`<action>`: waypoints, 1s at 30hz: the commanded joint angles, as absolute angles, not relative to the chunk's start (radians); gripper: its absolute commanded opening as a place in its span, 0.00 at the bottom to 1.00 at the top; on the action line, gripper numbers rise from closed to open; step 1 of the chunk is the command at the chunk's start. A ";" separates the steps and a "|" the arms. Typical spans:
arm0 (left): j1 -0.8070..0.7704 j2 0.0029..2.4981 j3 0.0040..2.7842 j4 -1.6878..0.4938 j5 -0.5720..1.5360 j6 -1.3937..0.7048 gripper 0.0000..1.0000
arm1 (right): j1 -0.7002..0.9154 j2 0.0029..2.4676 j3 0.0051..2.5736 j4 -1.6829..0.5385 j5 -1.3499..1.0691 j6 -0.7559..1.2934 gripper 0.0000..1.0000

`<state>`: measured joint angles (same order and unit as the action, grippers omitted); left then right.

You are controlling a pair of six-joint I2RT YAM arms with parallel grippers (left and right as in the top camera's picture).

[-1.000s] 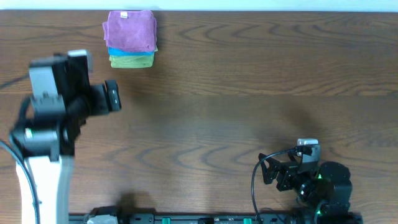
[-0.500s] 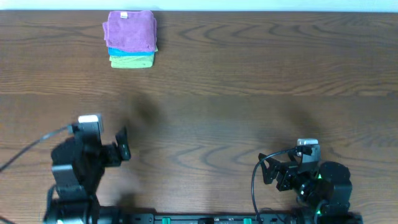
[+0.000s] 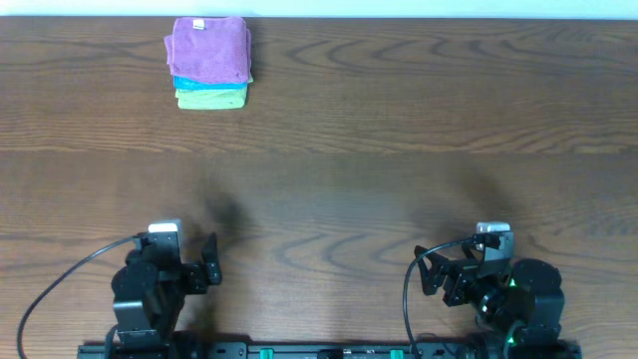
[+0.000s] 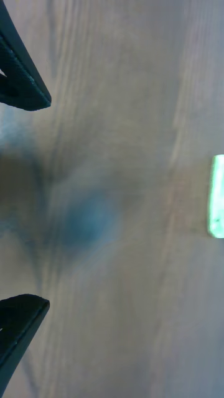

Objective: Fold the cloth

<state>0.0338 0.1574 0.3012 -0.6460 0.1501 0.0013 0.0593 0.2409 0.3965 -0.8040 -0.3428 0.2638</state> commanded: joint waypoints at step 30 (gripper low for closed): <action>0.011 0.003 0.231 -0.887 0.147 0.109 0.95 | 0.049 0.234 0.397 -0.805 -0.340 0.276 0.99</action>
<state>0.0166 0.0139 0.2417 -0.8249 0.1505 0.0799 0.0593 0.2409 0.3965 -0.8040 -0.3428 0.2638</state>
